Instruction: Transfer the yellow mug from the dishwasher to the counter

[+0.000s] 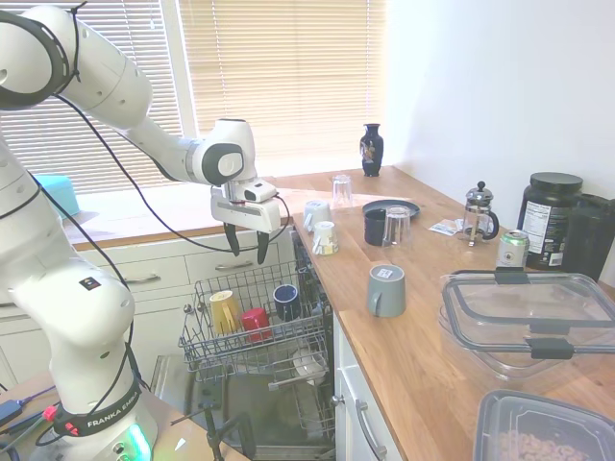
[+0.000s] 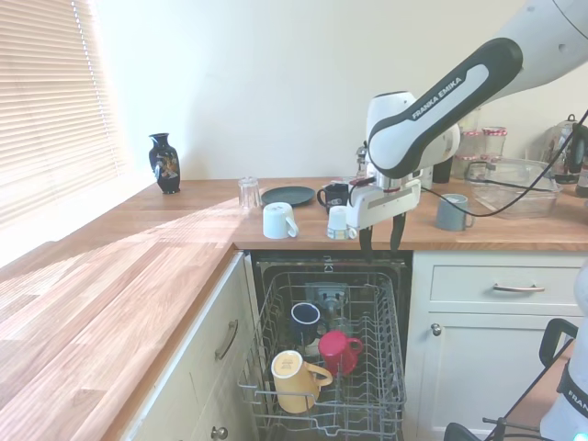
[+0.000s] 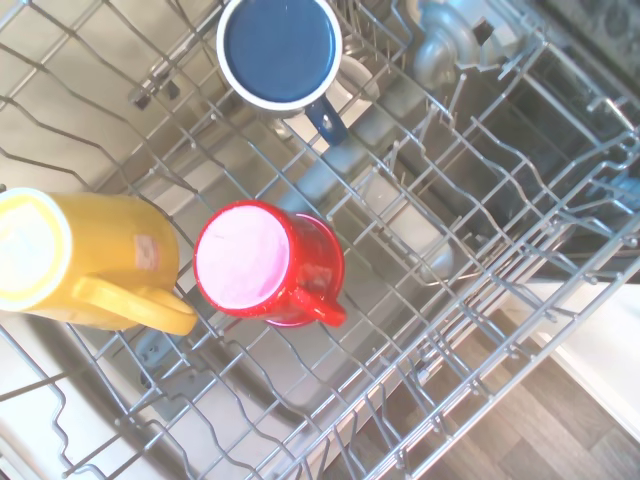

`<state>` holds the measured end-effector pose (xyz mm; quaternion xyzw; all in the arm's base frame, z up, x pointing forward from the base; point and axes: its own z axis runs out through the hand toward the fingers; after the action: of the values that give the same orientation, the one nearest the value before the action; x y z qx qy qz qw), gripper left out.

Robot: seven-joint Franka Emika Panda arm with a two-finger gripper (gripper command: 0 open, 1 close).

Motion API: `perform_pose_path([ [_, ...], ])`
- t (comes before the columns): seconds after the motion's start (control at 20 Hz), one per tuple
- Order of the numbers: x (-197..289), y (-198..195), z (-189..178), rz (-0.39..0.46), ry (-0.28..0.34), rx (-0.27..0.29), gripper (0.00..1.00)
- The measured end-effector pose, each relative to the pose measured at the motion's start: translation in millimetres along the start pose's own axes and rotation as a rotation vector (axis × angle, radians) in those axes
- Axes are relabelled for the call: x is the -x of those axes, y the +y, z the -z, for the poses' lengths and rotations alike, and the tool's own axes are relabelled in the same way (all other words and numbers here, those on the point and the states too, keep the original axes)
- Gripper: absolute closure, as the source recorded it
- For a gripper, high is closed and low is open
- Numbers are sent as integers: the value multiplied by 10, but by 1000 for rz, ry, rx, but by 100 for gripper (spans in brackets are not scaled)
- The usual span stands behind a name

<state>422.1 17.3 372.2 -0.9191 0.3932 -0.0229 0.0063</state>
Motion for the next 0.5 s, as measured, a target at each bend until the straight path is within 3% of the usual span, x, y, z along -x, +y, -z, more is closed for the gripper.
perform_pose_path([
  [0.5, 224, -299, -383, 60, -17, 34, 0],
])
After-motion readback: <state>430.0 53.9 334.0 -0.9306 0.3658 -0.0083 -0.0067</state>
